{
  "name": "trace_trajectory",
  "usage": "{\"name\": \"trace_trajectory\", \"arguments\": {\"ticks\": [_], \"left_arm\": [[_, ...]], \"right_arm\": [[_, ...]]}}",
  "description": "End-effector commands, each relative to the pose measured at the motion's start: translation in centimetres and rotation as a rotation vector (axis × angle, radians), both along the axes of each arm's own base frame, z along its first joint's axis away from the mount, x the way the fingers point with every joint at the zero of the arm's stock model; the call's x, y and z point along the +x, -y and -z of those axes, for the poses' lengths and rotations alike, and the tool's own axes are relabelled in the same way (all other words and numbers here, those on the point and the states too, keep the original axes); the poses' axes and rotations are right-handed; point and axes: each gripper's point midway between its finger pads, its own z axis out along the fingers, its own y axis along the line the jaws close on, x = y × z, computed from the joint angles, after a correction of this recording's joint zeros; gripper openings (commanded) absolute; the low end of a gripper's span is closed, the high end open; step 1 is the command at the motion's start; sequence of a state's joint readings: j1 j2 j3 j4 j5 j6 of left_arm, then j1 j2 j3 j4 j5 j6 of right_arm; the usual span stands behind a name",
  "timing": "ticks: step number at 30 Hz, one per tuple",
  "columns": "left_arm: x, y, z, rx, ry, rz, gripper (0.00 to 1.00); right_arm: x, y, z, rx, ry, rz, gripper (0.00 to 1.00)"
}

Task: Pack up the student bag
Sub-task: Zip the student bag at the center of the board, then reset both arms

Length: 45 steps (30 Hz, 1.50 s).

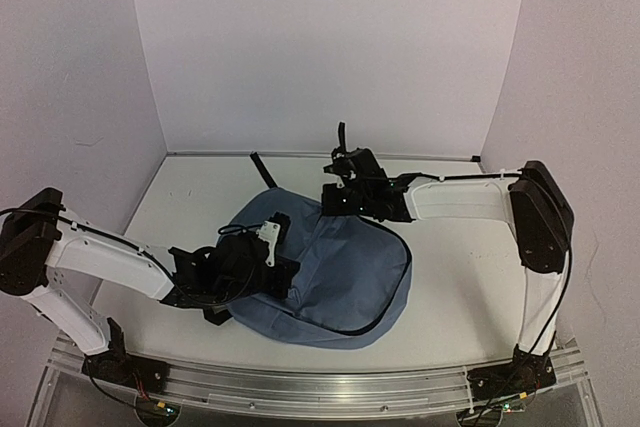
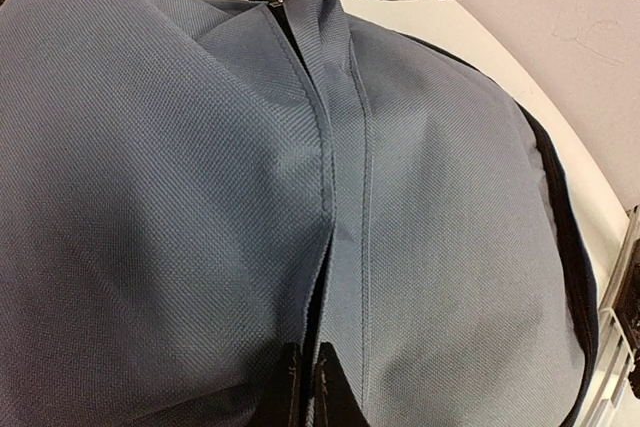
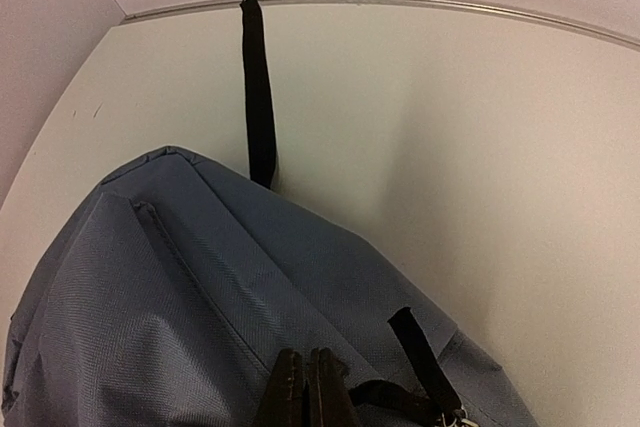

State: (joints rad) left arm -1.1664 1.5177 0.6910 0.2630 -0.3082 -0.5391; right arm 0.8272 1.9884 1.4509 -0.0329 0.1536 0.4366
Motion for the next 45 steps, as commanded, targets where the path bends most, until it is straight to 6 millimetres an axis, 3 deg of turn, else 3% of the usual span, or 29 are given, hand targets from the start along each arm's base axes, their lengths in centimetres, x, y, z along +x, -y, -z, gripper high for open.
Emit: {"name": "trace_trajectory", "arguments": {"ticks": [1, 6, 10, 15, 17, 19, 24, 25, 28, 31, 35, 39, 41, 45], "left_arm": [[-1.3, 0.2, 0.7, -0.019, -0.074, 0.020, 0.00], [1.2, 0.9, 0.0, -0.139, -0.147, 0.007, 0.00], [3.8, 2.3, -2.5, -0.221, -0.112, 0.021, 0.00], [5.4, 4.5, -3.0, -0.238, -0.107, 0.064, 0.00], [5.5, 5.0, -3.0, -0.237, -0.125, 0.081, 0.00], [5.7, 5.0, -2.8, -0.238, -0.153, 0.082, 0.05], [6.2, 3.9, -3.3, -0.207, -0.198, 0.054, 0.58], [6.3, 3.5, -3.8, -0.204, -0.192, 0.049, 0.64], [6.5, 2.0, -4.8, -0.179, -0.192, 0.035, 0.74], [6.8, 0.1, -6.6, -0.181, -0.204, 0.035, 0.81], [7.5, -3.5, -8.3, -0.163, -0.232, 0.022, 0.88], [9.8, -9.3, -9.7, -0.149, -0.260, -0.086, 0.91], [11.5, -13.3, -10.4, -0.140, -0.271, -0.179, 0.92], [13.1, -19.9, -11.6, -0.135, -0.303, -0.306, 0.94]], "right_arm": [[3.1, 1.3, -2.1, 0.042, 0.069, 0.081, 0.00], [4.2, 1.1, -4.0, 0.054, 0.108, 0.077, 0.00], [5.6, 0.6, -4.0, 0.073, 0.106, 0.053, 0.00], [6.8, -1.1, -4.3, 0.092, 0.115, -0.006, 0.00], [7.4, -1.1, -4.9, 0.102, 0.123, -0.009, 0.11], [7.7, -0.8, -5.7, 0.116, 0.131, -0.009, 0.32], [7.4, 0.0, -9.1, 0.123, 0.178, -0.027, 0.76], [7.0, 0.4, -9.7, 0.113, 0.178, -0.025, 0.83], [6.2, 1.8, -11.2, 0.094, 0.193, -0.010, 0.97], [5.3, 3.8, -12.5, 0.096, 0.194, 0.014, 0.98], [4.3, 7.0, -12.5, 0.104, 0.158, 0.055, 0.98], [3.2, 11.2, -11.2, 0.094, 0.111, 0.120, 0.98], [2.6, 13.8, -10.7, 0.086, 0.097, 0.177, 0.98], [1.7, 20.1, -10.1, 0.100, 0.075, 0.288, 0.98]]}}
